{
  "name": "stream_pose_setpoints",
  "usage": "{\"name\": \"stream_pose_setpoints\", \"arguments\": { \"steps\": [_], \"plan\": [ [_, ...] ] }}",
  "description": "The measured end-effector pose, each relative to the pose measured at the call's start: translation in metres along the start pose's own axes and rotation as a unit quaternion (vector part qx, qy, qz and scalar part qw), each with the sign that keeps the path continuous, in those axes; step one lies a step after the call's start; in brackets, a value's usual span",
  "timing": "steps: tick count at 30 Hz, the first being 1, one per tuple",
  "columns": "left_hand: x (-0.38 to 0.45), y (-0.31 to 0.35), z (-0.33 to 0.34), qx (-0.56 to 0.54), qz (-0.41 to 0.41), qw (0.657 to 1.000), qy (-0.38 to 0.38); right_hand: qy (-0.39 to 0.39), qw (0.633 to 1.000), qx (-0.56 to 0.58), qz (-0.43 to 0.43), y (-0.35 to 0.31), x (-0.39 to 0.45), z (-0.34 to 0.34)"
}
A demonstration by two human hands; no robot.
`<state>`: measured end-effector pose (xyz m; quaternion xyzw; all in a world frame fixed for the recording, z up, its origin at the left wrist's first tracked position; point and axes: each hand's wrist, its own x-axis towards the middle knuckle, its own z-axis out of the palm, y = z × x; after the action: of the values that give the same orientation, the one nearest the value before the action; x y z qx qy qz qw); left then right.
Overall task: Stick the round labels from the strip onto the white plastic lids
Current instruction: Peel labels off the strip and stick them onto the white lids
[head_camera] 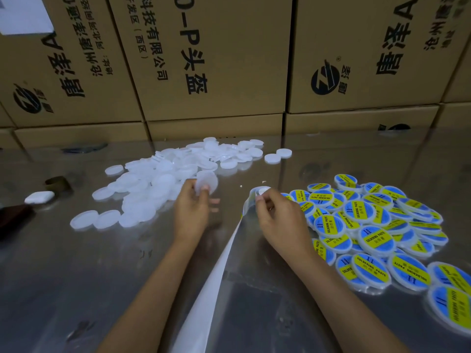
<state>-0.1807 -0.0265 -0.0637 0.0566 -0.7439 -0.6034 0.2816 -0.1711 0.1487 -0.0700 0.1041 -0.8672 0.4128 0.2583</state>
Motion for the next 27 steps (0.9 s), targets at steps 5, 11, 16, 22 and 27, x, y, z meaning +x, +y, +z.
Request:
{"name": "stream_pose_setpoints", "arguments": {
  "steps": [5, 11, 16, 22, 27],
  "plan": [
    [-0.024, 0.018, 0.025, -0.186, -0.120, 0.973, -0.058, -0.069, 0.994, 0.035, 0.079, 0.001, -0.004, 0.009],
    [-0.035, 0.017, 0.027, -0.192, -0.167, 0.962, -0.096, -0.115, 0.987, 0.052, 0.102, 0.007, -0.002, 0.012],
    [-0.033, 0.015, 0.027, -0.165, -0.162, 0.969, -0.091, -0.163, 0.969, 0.133, 0.131, 0.012, 0.002, 0.010],
    [-0.029, 0.012, 0.024, -0.184, -0.096, 0.975, -0.081, -0.159, 0.950, 0.206, 0.175, 0.010, 0.004, 0.004],
    [-0.032, 0.014, 0.026, -0.182, -0.086, 0.973, -0.116, -0.173, 0.945, 0.213, 0.177, 0.007, 0.004, 0.003]
  ]
}}
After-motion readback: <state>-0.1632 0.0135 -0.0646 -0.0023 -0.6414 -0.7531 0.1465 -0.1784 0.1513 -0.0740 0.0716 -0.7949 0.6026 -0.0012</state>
